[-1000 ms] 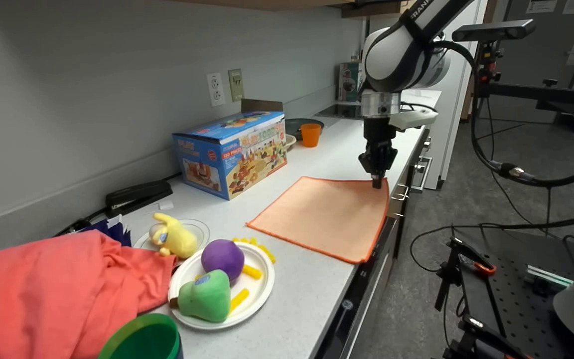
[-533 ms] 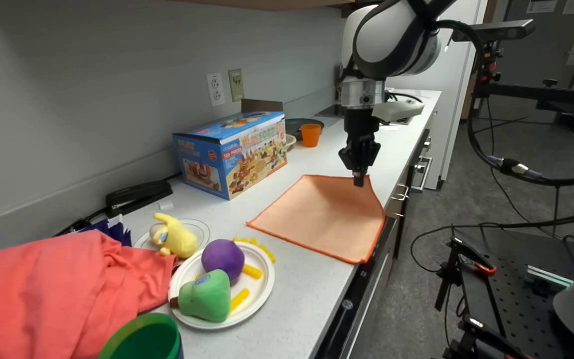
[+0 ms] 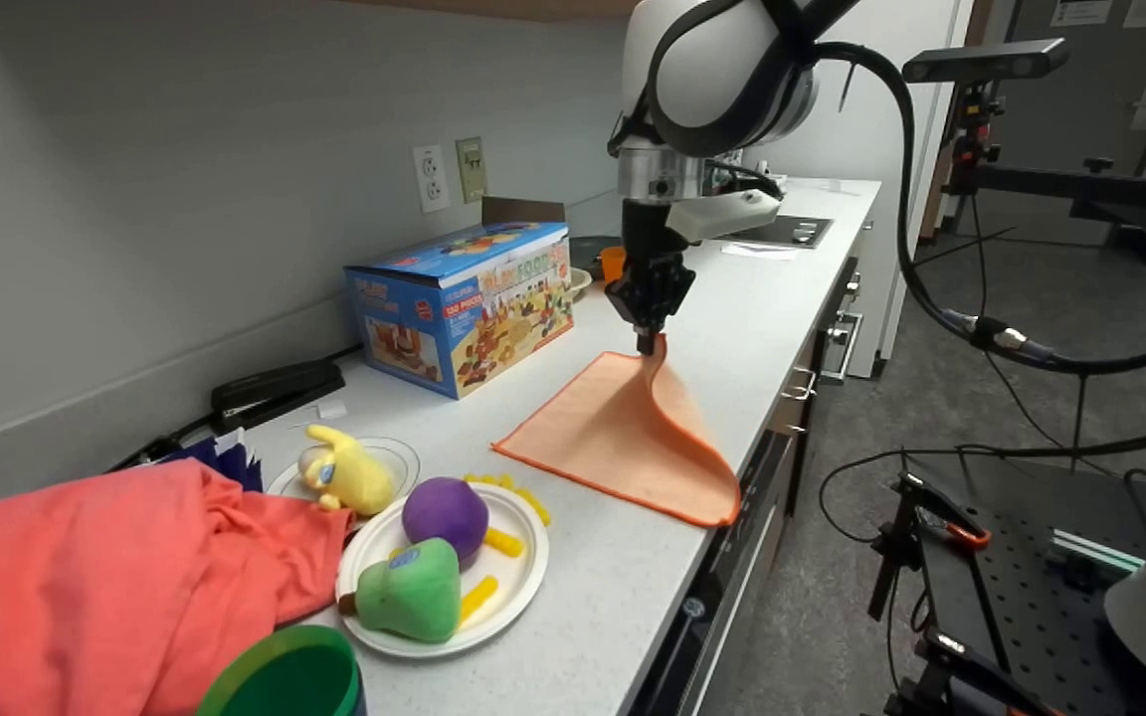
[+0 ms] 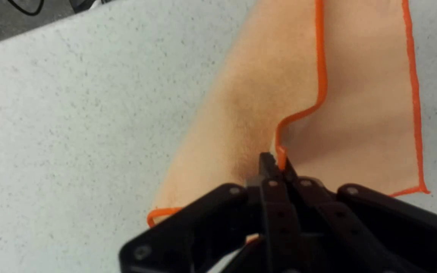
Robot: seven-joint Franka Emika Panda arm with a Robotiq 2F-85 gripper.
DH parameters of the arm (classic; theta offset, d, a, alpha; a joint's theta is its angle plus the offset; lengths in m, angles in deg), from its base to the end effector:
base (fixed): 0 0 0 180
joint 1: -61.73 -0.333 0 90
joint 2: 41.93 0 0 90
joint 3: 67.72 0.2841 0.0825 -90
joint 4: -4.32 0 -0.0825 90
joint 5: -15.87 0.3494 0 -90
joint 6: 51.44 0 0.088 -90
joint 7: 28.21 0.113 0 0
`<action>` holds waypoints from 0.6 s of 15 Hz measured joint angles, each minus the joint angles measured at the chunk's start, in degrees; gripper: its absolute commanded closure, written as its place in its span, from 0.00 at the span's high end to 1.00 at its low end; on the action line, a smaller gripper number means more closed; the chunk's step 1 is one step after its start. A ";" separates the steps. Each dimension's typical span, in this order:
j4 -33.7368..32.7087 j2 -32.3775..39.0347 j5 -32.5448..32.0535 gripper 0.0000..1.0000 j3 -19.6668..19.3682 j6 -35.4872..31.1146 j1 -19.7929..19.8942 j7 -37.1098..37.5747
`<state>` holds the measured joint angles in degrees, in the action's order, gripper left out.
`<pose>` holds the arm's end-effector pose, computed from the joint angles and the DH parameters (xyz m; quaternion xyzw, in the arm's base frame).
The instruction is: Fold the peach towel into a triangle thrice
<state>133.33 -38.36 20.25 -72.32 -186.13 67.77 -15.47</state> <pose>0.4968 -0.0919 0.3262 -0.9731 0.2281 -0.0181 0.0255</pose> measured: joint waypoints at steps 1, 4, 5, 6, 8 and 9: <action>-0.72 0.81 -0.22 0.00 -0.05 -1.23 0.00 -0.02; -2.43 2.97 -0.57 0.00 0.17 -3.49 -0.42 -0.15; -2.92 3.68 -0.57 0.00 0.30 -3.76 -0.69 -0.24; -3.39 4.39 -0.56 0.00 0.49 -3.78 -1.00 -0.35; -4.18 5.75 -0.56 0.00 0.95 -3.78 -1.41 -1.16; -4.50 6.38 -0.56 0.00 1.21 -3.78 -1.56 -1.72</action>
<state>128.83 -31.99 19.69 -71.11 -189.91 66.21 -17.19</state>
